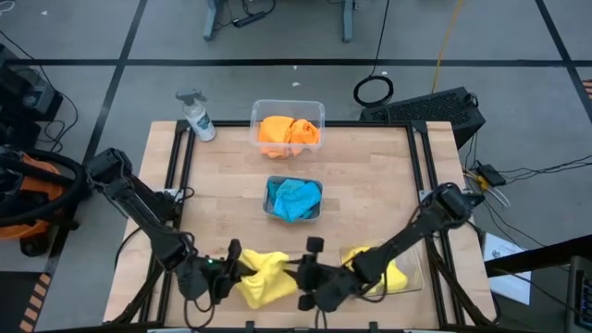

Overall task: Sort microfiber towel by color & place in baskets
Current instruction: Put the yellow microfiber towel into the bottom transparent bin

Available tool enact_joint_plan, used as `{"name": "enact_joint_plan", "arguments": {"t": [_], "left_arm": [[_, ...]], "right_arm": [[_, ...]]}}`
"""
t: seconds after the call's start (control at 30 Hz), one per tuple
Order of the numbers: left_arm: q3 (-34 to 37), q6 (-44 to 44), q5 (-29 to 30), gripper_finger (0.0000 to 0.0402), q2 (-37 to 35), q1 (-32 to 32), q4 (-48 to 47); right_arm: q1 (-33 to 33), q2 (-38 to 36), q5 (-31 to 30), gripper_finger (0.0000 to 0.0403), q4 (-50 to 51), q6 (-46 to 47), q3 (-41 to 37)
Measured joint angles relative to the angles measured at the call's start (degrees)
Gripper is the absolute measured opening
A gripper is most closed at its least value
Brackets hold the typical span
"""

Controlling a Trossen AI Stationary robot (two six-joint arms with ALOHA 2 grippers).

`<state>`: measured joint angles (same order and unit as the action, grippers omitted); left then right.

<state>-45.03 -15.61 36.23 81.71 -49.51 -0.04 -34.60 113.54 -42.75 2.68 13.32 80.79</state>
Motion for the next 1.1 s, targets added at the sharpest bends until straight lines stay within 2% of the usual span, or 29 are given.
{"name": "enact_joint_plan", "arguments": {"t": [0.2,0.3,0.4,0.57,0.7,0.87,1.0,1.1], "left_arm": [[-1.1,-7.8,1.5,0.0027,-2.0,0.5,2.7],[-1.8,-9.7,2.0,0.0028,-2.0,1.4,3.6],[-1.8,-12.2,2.3,0.0028,-2.0,2.3,6.4],[-1.8,-17.8,2.3,0.0029,-2.0,3.9,14.7],[-1.8,-22.0,2.1,0.0029,-2.0,4.9,20.3],[-1.8,-23.8,-3.2,0.003,-2.0,6.0,22.1],[-1.8,-13.8,-7.5,0.004,-2.1,7.3,22.3],[-1.8,-9.7,-10.6,0.0082,-2.1,7.6,21.2]], "right_arm": [[0.8,0.0,-0.5,0.0184,-12.6,-12.4,0.0],[0.8,0.0,-0.4,0.0226,-17.2,-15.4,0.0],[0.8,0.0,0.3,0.0262,-18.1,-14.9,0.0],[2.1,0.0,5.6,0.0296,-18.0,-9.1,0.0],[3.1,0.0,8.6,0.0301,-17.6,-5.7,0.0],[4.3,0.0,8.6,0.0291,-18.5,-7.0,0.0],[4.5,0.0,8.7,0.0258,-19.9,-9.2,0.0],[4.5,0.0,8.7,0.0216,-19.9,-10.1,0.0]]}}
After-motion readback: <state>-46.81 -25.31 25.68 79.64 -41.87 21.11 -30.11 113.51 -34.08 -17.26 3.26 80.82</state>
